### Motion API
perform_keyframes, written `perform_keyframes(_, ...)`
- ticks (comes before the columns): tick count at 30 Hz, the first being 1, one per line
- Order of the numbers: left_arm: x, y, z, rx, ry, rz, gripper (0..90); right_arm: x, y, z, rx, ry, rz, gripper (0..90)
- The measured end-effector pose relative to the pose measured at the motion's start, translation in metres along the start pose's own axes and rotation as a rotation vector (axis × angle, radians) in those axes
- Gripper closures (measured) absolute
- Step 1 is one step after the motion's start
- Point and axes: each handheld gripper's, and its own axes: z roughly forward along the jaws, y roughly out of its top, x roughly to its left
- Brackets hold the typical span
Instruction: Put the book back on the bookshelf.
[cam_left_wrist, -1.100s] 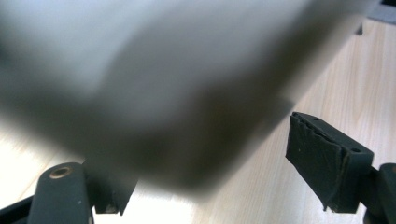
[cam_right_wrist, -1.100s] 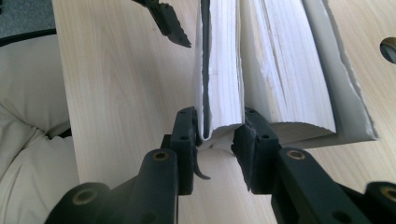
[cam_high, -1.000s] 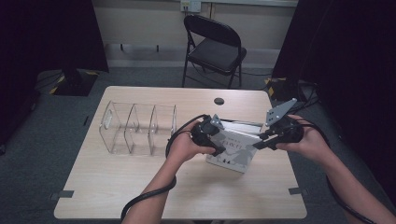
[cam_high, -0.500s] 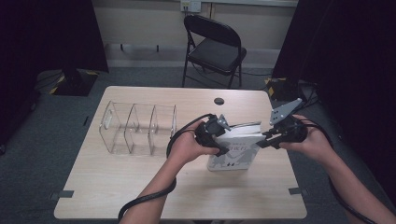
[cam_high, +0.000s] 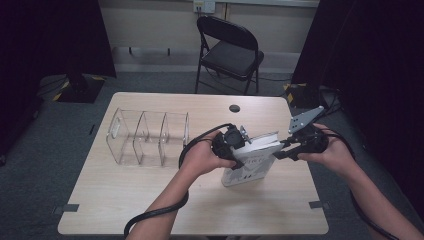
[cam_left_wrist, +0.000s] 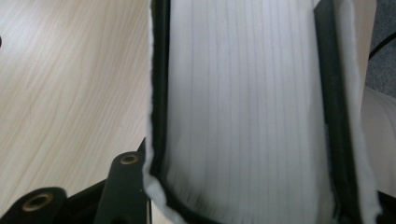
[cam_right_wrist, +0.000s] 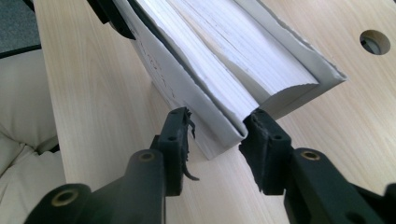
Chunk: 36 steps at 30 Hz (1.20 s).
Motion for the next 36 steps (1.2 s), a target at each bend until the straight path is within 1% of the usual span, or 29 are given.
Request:
perform_keyframes(2, 0.0, 0.0, -0.001, 0.012, 0.004, -0.006, 52.1, 0.0, -0.001, 0.001, -0.011, 0.006, 0.007, 56.4)
perform_keyframes(3, 0.0, -0.001, -0.002, 0.014, 0.003, -0.017, 52.2, 0.001, -0.001, 0.002, -0.005, 0.003, 0.007, 54.5)
perform_keyframes(4, -0.001, -0.002, -0.002, 0.018, 0.002, -0.03, 52.2, 0.001, -0.001, 0.003, 0.001, -0.006, -0.003, 52.0)
perform_keyframes(5, 0.0, -0.003, -0.004, 0.027, 0.001, -0.022, 52.3, 0.001, -0.002, 0.004, 0.012, -0.02, 0.002, 49.5)
perform_keyframes(6, -0.001, -0.004, -0.005, 0.032, 0.005, -0.026, 52.2, 0.0, -0.003, 0.004, 0.011, -0.026, 0.005, 47.6)
perform_keyframes(8, -0.003, -0.007, -0.007, 0.038, 0.004, -0.033, 52.3, 0.0, -0.006, 0.005, -0.009, -0.028, 0.02, 45.5)
perform_keyframes(9, -0.003, -0.008, -0.008, 0.044, 0.007, -0.031, 52.2, 0.0, -0.007, 0.005, -0.014, -0.028, 0.021, 44.6)
perform_keyframes(11, -0.006, -0.011, -0.011, 0.052, 0.011, -0.042, 52.2, 0.0, -0.009, 0.006, -0.023, -0.028, 0.032, 43.1)
perform_keyframes(13, -0.007, -0.013, -0.013, 0.065, 0.013, -0.034, 52.2, 0.001, -0.011, 0.008, -0.028, -0.025, 0.028, 42.8)
perform_keyframes(14, -0.008, -0.015, -0.014, 0.066, 0.011, -0.044, 52.0, 0.002, -0.012, 0.009, -0.027, -0.028, 0.029, 42.0)
perform_keyframes(15, -0.008, -0.015, -0.014, 0.066, 0.011, -0.044, 51.9, 0.002, -0.014, 0.01, -0.026, -0.024, 0.032, 41.0)
perform_keyframes(16, -0.007, -0.015, -0.015, 0.081, 0.013, -0.041, 51.7, 0.002, -0.015, 0.012, -0.03, -0.028, 0.031, 40.3)
perform_keyframes(19, -0.006, -0.014, -0.016, 0.094, 0.013, -0.047, 50.6, 0.002, -0.019, 0.014, -0.032, -0.024, 0.044, 40.2)
perform_keyframes(20, -0.005, -0.011, -0.016, 0.109, 0.021, -0.045, 49.9, 0.003, -0.022, 0.016, -0.032, -0.032, 0.05, 39.3)
perform_keyframes(21, -0.005, -0.01, -0.017, 0.11, 0.025, -0.054, 49.2, 0.003, -0.023, 0.017, -0.038, -0.028, 0.047, 39.0)
perform_keyframes(23, -0.002, -0.007, -0.019, 0.094, 0.017, -0.067, 47.2, 0.003, -0.025, 0.019, -0.049, -0.018, 0.057, 38.7)
perform_keyframes(24, -0.001, -0.006, -0.02, 0.074, 0.02, -0.072, 45.2, 0.004, -0.026, 0.019, -0.042, -0.026, 0.061, 38.4)
perform_keyframes(25, 0.001, -0.004, -0.021, 0.068, 0.018, -0.076, 43.3, 0.004, -0.027, 0.02, -0.048, -0.023, 0.059, 38.4)
perform_keyframes(26, 0.001, -0.004, -0.021, 0.068, 0.018, -0.076, 41.9, 0.004, -0.027, 0.02, -0.048, -0.023, 0.059, 38.4)
perform_keyframes(27, 0.001, 0.0, -0.02, 0.07, 0.018, -0.076, 40.6, 0.004, -0.03, 0.022, -0.047, -0.026, 0.069, 38.4)
perform_keyframes(29, 0.003, 0.002, -0.017, 0.073, 0.026, -0.073, 36.7, 0.005, -0.033, 0.025, -0.043, -0.017, 0.067, 38.7)
perform_keyframes(30, 0.005, 0.003, -0.016, 0.077, 0.018, -0.073, 35.9, 0.005, -0.034, 0.027, -0.045, -0.013, 0.062, 38.7)
perform_keyframes(31, 0.006, 0.003, -0.015, 0.082, 0.019, -0.077, 34.4, 0.006, -0.035, 0.028, -0.042, -0.018, 0.062, 38.5)
perform_keyframes(32, 0.006, 0.003, -0.013, 0.074, 0.016, -0.077, 33.7, 0.007, -0.036, 0.03, -0.042, -0.015, 0.064, 38.4)
perform_keyframes(34, 0.007, 0.004, -0.011, 0.087, 0.01, -0.082, 32.6, 0.007, -0.039, 0.032, -0.041, -0.01, 0.064, 38.2)
perform_keyframes(35, 0.007, 0.005, -0.01, 0.093, 0.008, -0.072, 32.4, 0.007, -0.04, 0.033, -0.036, -0.015, 0.066, 38.1)
perform_keyframes(36, 0.007, 0.006, -0.01, 0.091, 0.011, -0.077, 32.2, 0.007, -0.042, 0.034, -0.038, -0.007, 0.068, 37.9)
